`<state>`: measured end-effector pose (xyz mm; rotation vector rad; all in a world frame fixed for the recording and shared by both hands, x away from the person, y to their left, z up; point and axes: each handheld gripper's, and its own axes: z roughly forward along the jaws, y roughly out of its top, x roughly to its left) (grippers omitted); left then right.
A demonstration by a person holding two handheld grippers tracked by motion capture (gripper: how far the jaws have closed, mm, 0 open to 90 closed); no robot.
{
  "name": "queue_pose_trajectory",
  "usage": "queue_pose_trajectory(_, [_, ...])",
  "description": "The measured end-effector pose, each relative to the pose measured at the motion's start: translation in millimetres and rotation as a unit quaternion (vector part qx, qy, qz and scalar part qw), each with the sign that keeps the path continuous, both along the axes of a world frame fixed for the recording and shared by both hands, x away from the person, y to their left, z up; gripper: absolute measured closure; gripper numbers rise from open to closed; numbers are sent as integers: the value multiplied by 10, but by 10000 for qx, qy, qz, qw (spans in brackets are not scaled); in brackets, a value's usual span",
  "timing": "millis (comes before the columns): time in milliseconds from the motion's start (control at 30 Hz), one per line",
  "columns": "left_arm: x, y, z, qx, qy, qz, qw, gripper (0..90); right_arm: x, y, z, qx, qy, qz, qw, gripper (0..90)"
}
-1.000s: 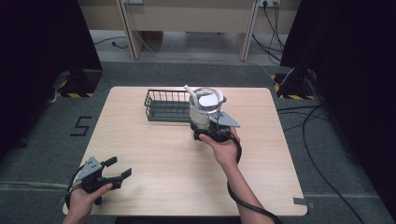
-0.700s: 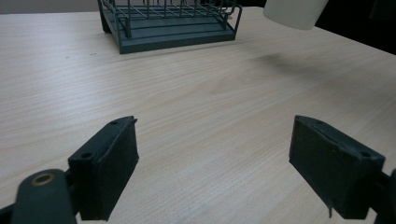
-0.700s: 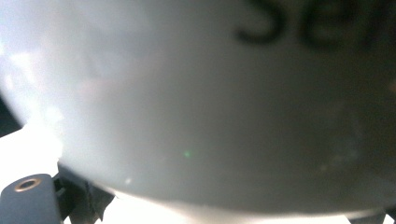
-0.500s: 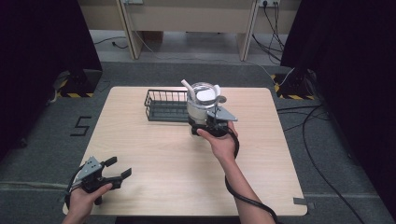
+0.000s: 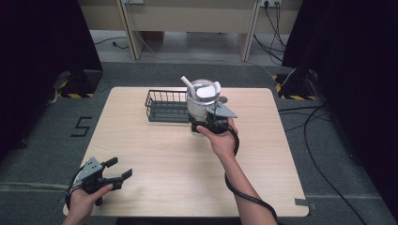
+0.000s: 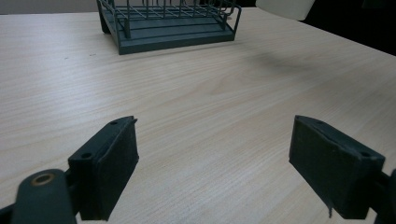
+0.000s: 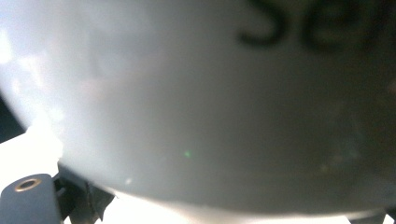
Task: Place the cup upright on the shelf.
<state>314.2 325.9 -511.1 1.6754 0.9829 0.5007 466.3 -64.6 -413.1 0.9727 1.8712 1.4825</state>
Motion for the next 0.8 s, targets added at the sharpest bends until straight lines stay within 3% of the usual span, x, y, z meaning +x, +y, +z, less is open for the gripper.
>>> queue_pose_trajectory(800, [5,-2,0,-26,2,-1,10000,148,120,75,154,-15,-53,-7,10000,109])
